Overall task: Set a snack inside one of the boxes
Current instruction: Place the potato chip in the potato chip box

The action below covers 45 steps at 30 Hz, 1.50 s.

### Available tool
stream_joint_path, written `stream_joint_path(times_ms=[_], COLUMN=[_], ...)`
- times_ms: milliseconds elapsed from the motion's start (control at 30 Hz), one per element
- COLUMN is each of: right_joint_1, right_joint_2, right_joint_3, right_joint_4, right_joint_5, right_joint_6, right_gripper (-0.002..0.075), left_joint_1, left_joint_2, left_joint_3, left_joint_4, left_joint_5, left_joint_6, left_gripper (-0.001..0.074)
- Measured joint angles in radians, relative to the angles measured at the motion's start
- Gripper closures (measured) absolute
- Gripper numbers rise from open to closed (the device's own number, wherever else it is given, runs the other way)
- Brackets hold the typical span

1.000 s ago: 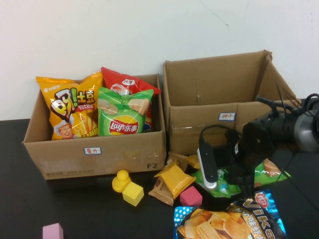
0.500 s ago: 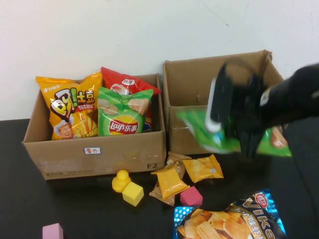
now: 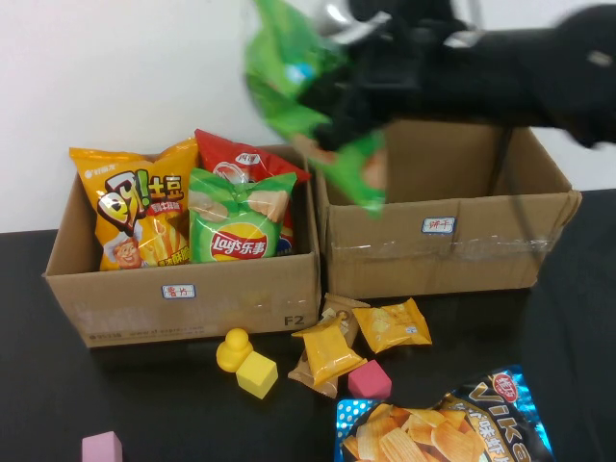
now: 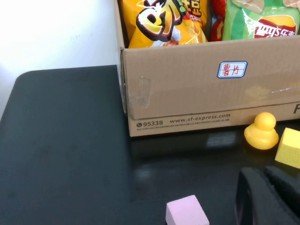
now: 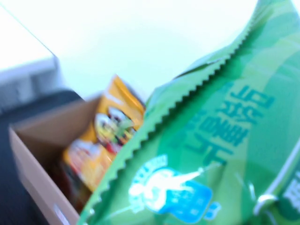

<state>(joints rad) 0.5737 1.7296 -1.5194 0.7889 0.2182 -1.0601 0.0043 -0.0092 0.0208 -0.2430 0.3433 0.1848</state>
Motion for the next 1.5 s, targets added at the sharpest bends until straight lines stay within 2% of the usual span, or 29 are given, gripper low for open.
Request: stream_joint_path(times_ms=[267,300,400,700,1000,1167,1333,1400,1500], right_joint_1=[0.002,0.002,0.002,0.002,0.007,0.007,0.007,0.005,0.003], right_joint_2=[0.340,0.418,0.542,0.822,0.944,0.974,0.976,0.976,0.967], right_joint_3=[-0.386,-0.466,-0.588,-0.816,-0.833,-0.835,-0.838,-0.838,-0.838], right_joint_4=[0.567,0.683,0.838,0.893,0.916,0.933,0.934,0.934,0.929], right_joint_5=[0.197,0.254,0.335,0.396,0.168,0.153,0.194,0.217,0.241], right_joint_6=[-0.363,-0.431,-0.518,-0.486,-0.343,-0.254,-0.241,-0.245,-0.248], right_gripper=[0.0426,0.0427,0.0427,0.0428,0.0434,0.0435,0.0438,0.0382,0.0232], left_joint_1=[0.000,0.000,0.000,0.000,0.000,0.000,0.000,0.000,0.000], left_joint_2=[0.000,0.000,0.000,0.000,0.000,0.000,0.000,0.000,0.000], left_joint_3=[0.000,0.000,0.000,0.000,0.000,0.000,0.000,0.000,0.000], left_joint_4=[0.000,0.000,0.000,-0.002,-0.002,-0.002,-0.002,-0.002,-0.002], left_joint_5=[0.000,0.000,0.000,0.000,0.000,0.000,0.000,0.000,0.000], left_joint_6=[0.000,0.000,0.000,0.000,0.000,0.000,0.000,0.000,0.000], left_gripper=[0.0738,0.0738,0.0738,0.0738,0.0738,0.0738,0.0738,0.0738,0.0738])
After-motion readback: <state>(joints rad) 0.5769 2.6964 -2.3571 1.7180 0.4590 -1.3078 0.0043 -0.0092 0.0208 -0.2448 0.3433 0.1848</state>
